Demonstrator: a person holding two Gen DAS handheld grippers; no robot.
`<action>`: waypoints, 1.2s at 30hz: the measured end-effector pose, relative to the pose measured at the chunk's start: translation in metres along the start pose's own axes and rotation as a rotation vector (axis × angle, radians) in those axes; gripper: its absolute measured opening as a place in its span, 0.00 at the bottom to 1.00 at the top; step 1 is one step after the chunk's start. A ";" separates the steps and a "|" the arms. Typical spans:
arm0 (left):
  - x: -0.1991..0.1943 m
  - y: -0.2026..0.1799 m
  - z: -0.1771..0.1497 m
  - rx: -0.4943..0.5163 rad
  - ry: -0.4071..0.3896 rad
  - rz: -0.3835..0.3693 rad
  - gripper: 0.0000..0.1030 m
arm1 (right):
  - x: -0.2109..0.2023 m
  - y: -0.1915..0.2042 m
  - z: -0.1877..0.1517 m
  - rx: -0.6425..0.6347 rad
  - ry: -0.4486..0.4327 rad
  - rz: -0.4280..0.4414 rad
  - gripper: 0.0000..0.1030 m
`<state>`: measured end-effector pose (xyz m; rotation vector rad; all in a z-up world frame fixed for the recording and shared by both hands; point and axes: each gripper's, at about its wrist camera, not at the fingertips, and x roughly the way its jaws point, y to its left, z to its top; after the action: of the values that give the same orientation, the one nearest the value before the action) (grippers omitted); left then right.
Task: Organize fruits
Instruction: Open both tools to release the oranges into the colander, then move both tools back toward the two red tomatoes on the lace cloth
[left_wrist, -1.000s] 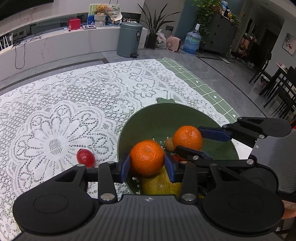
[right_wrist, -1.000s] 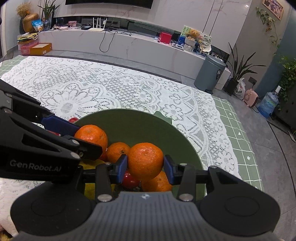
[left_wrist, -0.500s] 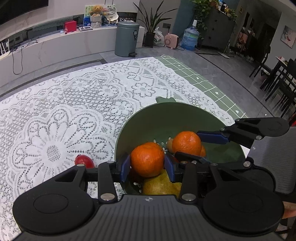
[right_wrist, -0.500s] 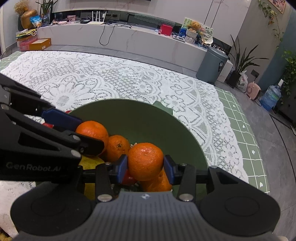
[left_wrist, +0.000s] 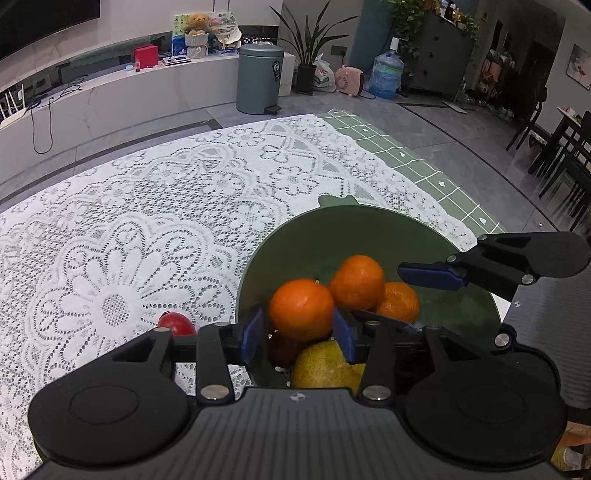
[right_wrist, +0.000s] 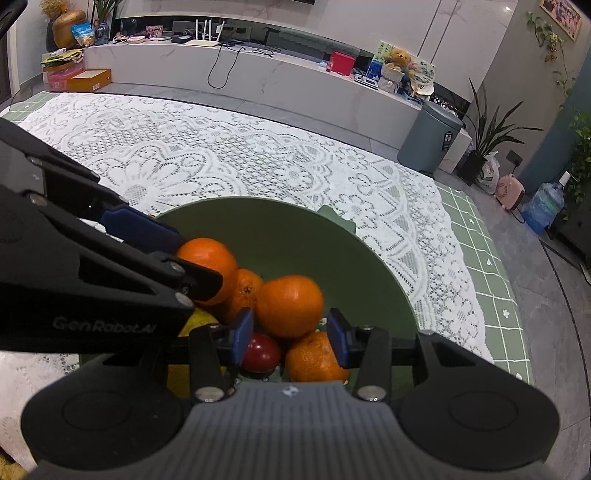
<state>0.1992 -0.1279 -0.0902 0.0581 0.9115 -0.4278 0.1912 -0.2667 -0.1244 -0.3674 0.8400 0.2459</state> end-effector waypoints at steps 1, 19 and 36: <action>-0.001 0.000 0.000 -0.004 0.000 -0.004 0.54 | -0.001 0.000 0.000 -0.001 -0.001 -0.001 0.41; -0.041 -0.005 0.002 -0.051 -0.077 -0.049 0.65 | -0.042 -0.004 -0.002 0.063 -0.079 -0.040 0.63; -0.107 0.004 -0.018 -0.035 -0.168 0.068 0.66 | -0.082 0.019 -0.011 0.234 -0.161 0.030 0.79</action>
<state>0.1300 -0.0843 -0.0193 0.0209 0.7489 -0.3484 0.1243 -0.2597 -0.0730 -0.1142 0.7066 0.1996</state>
